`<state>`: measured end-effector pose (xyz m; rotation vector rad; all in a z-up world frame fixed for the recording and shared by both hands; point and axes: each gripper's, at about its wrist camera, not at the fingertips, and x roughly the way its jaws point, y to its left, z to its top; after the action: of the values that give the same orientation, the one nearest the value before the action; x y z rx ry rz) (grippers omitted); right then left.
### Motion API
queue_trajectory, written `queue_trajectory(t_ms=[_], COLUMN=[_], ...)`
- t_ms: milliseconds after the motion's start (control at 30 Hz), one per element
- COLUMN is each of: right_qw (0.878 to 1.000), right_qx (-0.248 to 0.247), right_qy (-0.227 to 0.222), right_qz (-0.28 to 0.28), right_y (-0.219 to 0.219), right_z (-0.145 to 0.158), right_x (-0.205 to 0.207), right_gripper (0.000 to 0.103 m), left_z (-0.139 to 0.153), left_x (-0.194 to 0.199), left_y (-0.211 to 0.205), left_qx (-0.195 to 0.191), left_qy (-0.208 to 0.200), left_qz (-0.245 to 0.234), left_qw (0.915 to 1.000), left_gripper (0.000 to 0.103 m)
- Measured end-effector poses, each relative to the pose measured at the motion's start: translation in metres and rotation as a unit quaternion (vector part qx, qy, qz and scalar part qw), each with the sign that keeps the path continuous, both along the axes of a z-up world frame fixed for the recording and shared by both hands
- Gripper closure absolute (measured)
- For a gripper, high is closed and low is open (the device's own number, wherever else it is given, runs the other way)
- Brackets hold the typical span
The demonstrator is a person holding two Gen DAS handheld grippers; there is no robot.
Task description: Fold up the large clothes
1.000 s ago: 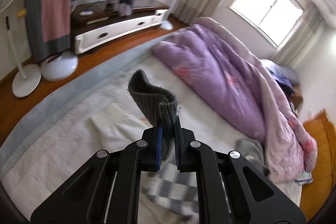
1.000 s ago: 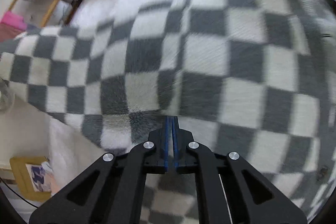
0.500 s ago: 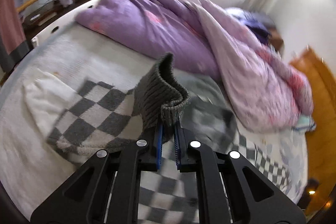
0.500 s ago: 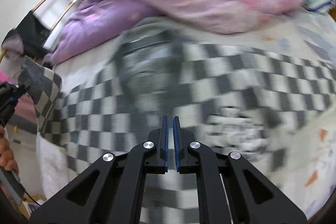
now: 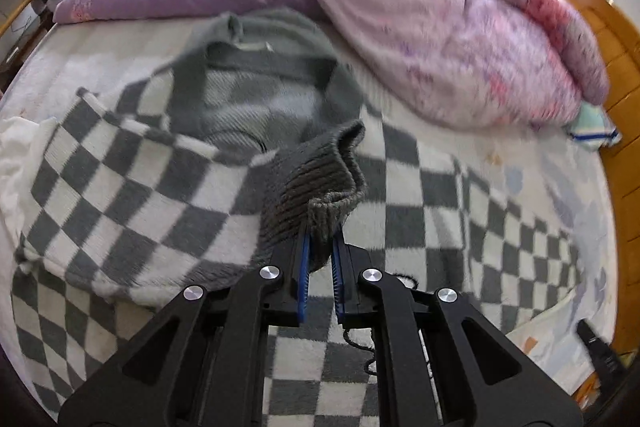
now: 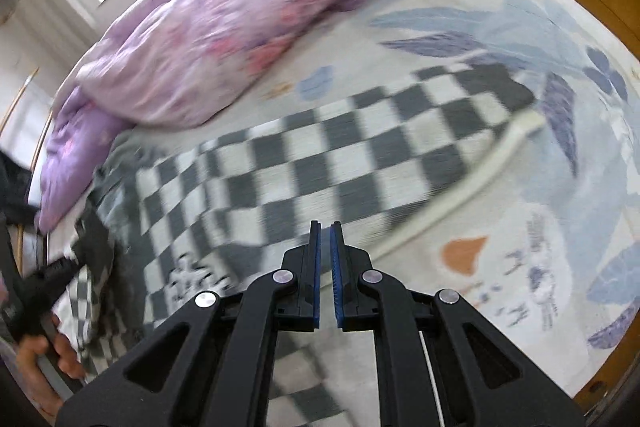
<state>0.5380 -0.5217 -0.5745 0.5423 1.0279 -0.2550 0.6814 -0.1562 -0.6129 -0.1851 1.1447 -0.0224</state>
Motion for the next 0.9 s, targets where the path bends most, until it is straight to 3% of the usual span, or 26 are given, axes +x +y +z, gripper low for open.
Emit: queue_trajectory(t_ms=[67, 133, 200, 267, 333, 633, 800, 900], right_qw=[1.0, 0.998, 0.997, 0.995, 0.992, 0.984, 0.983, 0.983], right_qx=[0.006, 0.014, 0.02, 0.032, 0.042, 0.061, 0.063, 0.073], right_qy=[0.001, -0.001, -0.001, -0.004, -0.004, 0.008, 0.048, 0.038], right_qz=[-0.029, -0.056, -0.08, -0.099, -0.119, -0.169, -0.169, -0.162], right_y=[-0.024, -0.046, -0.068, -0.087, -0.103, -0.16, -0.17, -0.171], right_z=[-0.007, -0.013, -0.021, -0.029, -0.037, -0.077, -0.101, -0.109], right_x=[-0.006, -0.01, -0.013, -0.014, -0.014, 0.01, 0.026, 0.03], right_gripper=[0.094, 0.079, 0.073, 0.071, 0.07, 0.062, 0.061, 0.061], left_z=[-0.013, -0.023, -0.032, -0.042, -0.048, -0.072, -0.096, -0.1], left_x=[0.002, 0.004, 0.005, 0.006, 0.004, -0.01, -0.01, -0.008], left_y=[-0.004, -0.007, -0.012, -0.019, -0.03, -0.078, -0.084, -0.084], left_qx=[0.008, 0.014, 0.016, 0.013, 0.009, 0.008, 0.01, 0.005], left_qy=[0.014, 0.026, 0.037, 0.05, 0.054, 0.079, 0.108, 0.11], left_qz=[0.005, 0.011, 0.011, 0.005, -0.005, -0.075, -0.079, -0.078], left_qw=[0.9999, 0.9995, 0.9991, 0.9987, 0.9985, 0.994, 0.9909, 0.9908], left_gripper=[0.092, 0.088, 0.079, 0.063, 0.057, 0.057, 0.057, 0.057])
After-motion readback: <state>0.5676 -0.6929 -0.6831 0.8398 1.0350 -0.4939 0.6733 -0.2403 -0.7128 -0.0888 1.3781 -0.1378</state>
